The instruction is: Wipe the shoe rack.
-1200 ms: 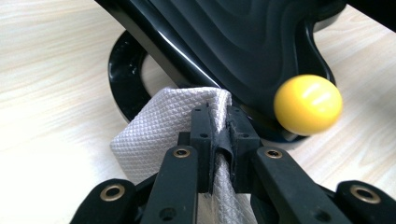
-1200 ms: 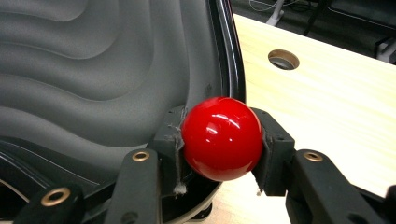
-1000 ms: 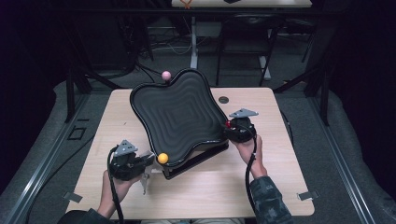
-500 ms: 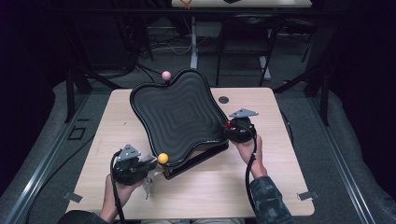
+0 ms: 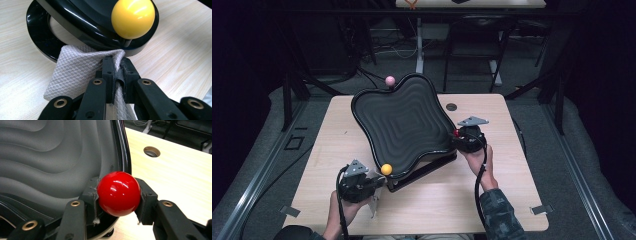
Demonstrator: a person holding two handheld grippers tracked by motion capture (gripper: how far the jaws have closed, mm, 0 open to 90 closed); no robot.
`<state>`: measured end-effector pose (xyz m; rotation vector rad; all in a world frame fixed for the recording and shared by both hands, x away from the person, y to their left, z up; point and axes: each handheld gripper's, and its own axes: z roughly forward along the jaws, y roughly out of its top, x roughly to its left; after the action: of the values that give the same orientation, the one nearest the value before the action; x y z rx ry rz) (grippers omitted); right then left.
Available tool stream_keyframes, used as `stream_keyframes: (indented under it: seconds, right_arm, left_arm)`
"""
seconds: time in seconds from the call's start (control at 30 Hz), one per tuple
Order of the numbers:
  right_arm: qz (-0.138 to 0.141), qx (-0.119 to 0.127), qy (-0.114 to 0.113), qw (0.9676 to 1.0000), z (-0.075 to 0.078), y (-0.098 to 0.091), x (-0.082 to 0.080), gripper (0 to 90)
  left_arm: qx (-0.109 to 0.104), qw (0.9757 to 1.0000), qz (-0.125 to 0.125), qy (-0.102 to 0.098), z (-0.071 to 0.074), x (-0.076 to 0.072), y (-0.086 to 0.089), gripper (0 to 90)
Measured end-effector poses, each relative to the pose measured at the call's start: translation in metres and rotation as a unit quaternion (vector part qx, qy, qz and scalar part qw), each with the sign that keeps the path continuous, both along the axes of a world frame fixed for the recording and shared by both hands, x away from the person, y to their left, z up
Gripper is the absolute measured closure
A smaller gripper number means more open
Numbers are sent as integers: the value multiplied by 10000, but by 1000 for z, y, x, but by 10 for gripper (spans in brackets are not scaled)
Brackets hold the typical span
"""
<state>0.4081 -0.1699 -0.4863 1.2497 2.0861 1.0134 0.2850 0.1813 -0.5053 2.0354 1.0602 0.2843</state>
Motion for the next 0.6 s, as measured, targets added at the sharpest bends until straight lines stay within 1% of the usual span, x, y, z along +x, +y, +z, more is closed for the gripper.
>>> stream_keyframes:
  seconds: [0.03,0.07,0.13,0.2,0.3,0.43,0.5,0.6]
  right_arm:
    - [0,3,1,10000,0,0,0,591]
    - [6,-1,-3,10000,0,0,0,591]
    - [6,-3,3,10000,0,0,0,591]
    - [11,-6,2,10000,0,0,0,591]
    - [9,-5,3,10000,0,0,0,591]
    - [17,-7,4,10000,0,0,0,591]
    - [13,-5,4,10000,0,0,0,591]
    - [14,-5,6,10000,0,0,0,591]
  left_arm:
    - [19,10000,-14,-2,-1,0,0,831]
    - [20,10000,-1,53,-3,1,-1,831]
    - [54,9999,-30,97,-7,2,-4,829]
    - [139,9998,-48,126,-10,2,-7,827]
    - [126,9997,-11,185,-15,4,-6,826]
    - [94,9997,-2,237,-17,5,-6,826]
    - [174,9995,-35,277,-20,6,-7,826]
    - [229,9989,-1,398,-27,7,-9,826]
